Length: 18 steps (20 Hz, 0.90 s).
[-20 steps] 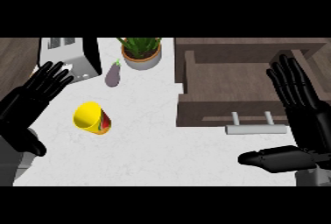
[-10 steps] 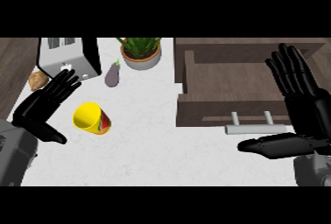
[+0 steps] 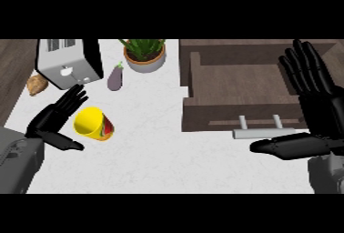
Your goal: Pick up the cup, place it into the drawer and close the drawer
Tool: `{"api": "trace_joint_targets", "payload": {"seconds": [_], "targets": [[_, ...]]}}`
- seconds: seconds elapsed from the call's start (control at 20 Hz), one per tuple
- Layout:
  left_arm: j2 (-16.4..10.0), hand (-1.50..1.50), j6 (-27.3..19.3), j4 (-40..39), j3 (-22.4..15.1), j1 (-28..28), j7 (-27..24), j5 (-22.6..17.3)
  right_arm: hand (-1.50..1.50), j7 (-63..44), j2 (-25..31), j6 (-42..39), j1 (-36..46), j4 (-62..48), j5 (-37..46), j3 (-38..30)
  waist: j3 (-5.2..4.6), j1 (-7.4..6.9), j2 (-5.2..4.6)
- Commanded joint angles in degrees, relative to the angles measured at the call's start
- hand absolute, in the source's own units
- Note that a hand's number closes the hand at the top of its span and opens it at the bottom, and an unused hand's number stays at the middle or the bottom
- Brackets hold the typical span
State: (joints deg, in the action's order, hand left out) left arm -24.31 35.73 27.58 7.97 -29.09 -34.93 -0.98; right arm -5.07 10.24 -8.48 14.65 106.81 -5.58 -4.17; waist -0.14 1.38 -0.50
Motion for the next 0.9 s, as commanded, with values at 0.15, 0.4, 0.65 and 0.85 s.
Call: {"api": "trace_joint_targets", "payload": {"seconds": [0.15,0.4,0.65,0.85], "targets": [[-1.6,-1.5,4.6,-9.0,-1.4,-2.2,-12.0,3.7,-1.5,-2.5,-1.4,1.5,1.3,1.7,0.7,1.3,-0.09,0.53,-0.15],[1.6,-1.5,-0.5,-11.8,-2.4,-1.9,-16.1,5.5,-1.5,1.1,-0.1,-1.1,-0.8,-0.4,-0.7,-0.2,-0.12,0.88,-0.34],[2.8,-1.5,-0.4,-12.6,-2.8,-0.6,-20.7,5.6,-1.5,-2.7,0.4,-0.3,3.4,-0.1,-0.6,0.1,-0.24,0.84,-0.57],[4.9,-1.5,-4.5,-13.6,-4.1,-0.6,-23.0,7.4,-1.5,-1.4,-0.2,-0.1,2.6,-0.5,-0.2,0.2,-0.28,1.26,-0.71]]}}
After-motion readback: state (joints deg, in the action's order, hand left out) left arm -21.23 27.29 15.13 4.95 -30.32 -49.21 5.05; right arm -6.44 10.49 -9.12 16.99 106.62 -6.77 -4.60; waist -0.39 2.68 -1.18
